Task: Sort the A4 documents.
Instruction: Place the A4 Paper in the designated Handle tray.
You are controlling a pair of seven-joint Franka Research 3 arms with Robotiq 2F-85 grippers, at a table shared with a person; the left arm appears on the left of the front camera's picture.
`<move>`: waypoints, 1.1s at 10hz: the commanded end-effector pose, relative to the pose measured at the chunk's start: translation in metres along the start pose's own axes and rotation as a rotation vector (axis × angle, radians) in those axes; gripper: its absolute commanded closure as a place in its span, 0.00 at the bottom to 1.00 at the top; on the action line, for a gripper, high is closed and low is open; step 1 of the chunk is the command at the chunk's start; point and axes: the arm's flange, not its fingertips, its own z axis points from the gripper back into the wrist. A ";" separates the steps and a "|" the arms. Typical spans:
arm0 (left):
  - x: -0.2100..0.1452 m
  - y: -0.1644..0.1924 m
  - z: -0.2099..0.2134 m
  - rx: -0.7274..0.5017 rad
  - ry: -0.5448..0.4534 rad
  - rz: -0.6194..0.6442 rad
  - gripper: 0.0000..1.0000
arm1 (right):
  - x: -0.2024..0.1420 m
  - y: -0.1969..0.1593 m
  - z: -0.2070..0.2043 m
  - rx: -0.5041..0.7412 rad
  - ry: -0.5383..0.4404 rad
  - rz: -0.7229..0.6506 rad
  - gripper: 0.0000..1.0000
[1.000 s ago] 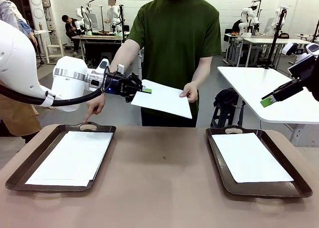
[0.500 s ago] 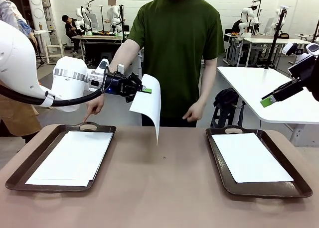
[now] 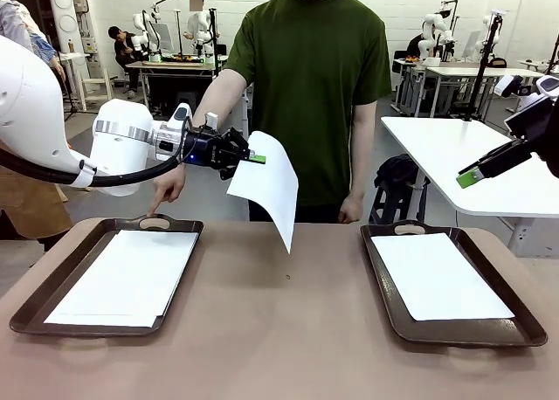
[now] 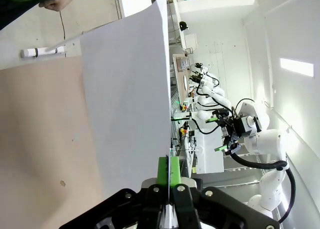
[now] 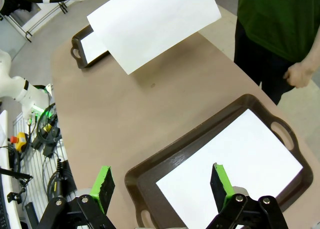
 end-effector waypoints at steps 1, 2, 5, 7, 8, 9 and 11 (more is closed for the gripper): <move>0.001 0.000 0.000 0.012 -0.003 0.013 1.00 | 0.001 0.000 -0.001 0.002 0.002 0.002 0.00; 0.001 0.000 0.000 0.012 -0.003 0.013 1.00 | 0.001 0.000 -0.001 0.002 0.002 0.002 0.00; -0.014 -0.025 0.020 0.110 0.056 -0.061 0.99 | 0.001 0.000 -0.001 0.002 0.002 0.002 0.00; -0.029 -0.045 0.040 0.175 0.151 -0.099 0.99 | 0.001 0.000 -0.001 0.002 0.002 0.002 0.00; -0.041 -0.045 0.052 0.222 0.166 -0.095 0.99 | 0.001 0.000 -0.001 0.002 0.002 0.002 0.00; -0.058 -0.042 0.076 0.273 0.128 -0.060 0.99 | 0.001 0.000 -0.001 0.002 0.002 0.002 0.00; -0.082 -0.032 0.118 0.280 0.079 -0.006 0.99 | 0.001 0.000 -0.001 0.002 0.002 0.002 0.00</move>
